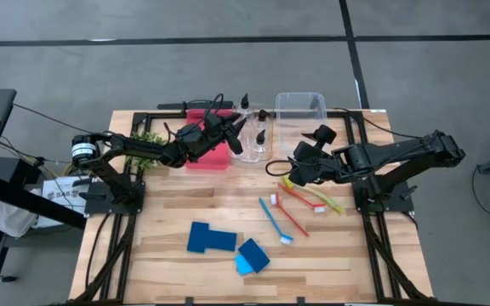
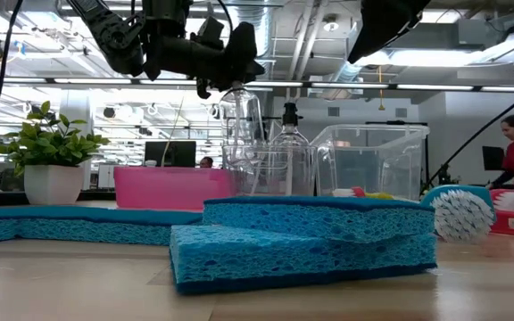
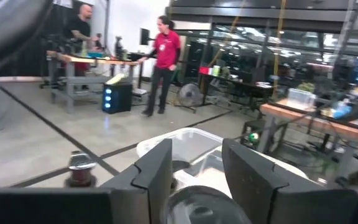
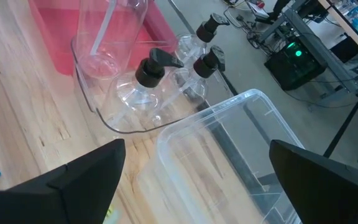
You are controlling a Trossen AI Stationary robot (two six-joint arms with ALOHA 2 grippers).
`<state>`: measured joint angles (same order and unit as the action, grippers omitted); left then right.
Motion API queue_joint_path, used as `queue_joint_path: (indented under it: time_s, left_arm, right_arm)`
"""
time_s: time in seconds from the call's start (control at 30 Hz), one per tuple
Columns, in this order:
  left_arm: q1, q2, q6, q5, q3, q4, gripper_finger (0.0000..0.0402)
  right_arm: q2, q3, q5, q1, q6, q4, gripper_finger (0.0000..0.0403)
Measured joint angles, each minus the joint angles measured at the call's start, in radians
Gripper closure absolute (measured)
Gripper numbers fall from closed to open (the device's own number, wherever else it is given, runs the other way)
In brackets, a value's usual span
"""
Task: Pick & Place Kitchen Sink Supplies
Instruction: Put the soap dispenser into the left transparent bin
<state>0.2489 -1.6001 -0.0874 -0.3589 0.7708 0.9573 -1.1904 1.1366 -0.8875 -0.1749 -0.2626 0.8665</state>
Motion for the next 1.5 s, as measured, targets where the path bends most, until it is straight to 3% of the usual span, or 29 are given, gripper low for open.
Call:
queue_joint_path:
  time_s: [0.43, 0.73, 0.93, 1.1, 1.23, 1.5]
  left_arm:
    - [0.006, -0.005, 0.0, 0.028, 0.0, 0.005, 0.0257]
    - [0.036, -0.126, -0.054, 0.056, 0.0, 0.109, 0.0257]
    - [0.035, -0.142, -0.053, 0.064, 0.0, 0.122, 0.0256]
    - [0.035, -0.142, -0.071, 0.144, 0.0, 0.122, 0.0255]
    - [0.035, -0.142, -0.079, 0.2, 0.0, 0.12, 0.0236]
    - [0.034, -0.142, -0.079, 0.202, 0.0, 0.039, 0.0186]
  right_arm:
    - [0.0, 0.0, 0.0, 0.0, 0.003, -0.011, 0.0011]
    - [0.0, 0.0, 0.0, 0.0, 0.01, -0.015, 0.0011]
    - [0.0, 0.0, 0.0, 0.001, 0.011, -0.015, 0.0011]
    - [0.0, 0.0, 0.0, 0.001, 0.01, -0.015, 0.0011]
    - [0.0, 0.0, 0.0, 0.001, 0.01, -0.016, 0.0011]
    - [0.0, 0.0, 0.0, 0.001, 0.009, -0.016, 0.0011]
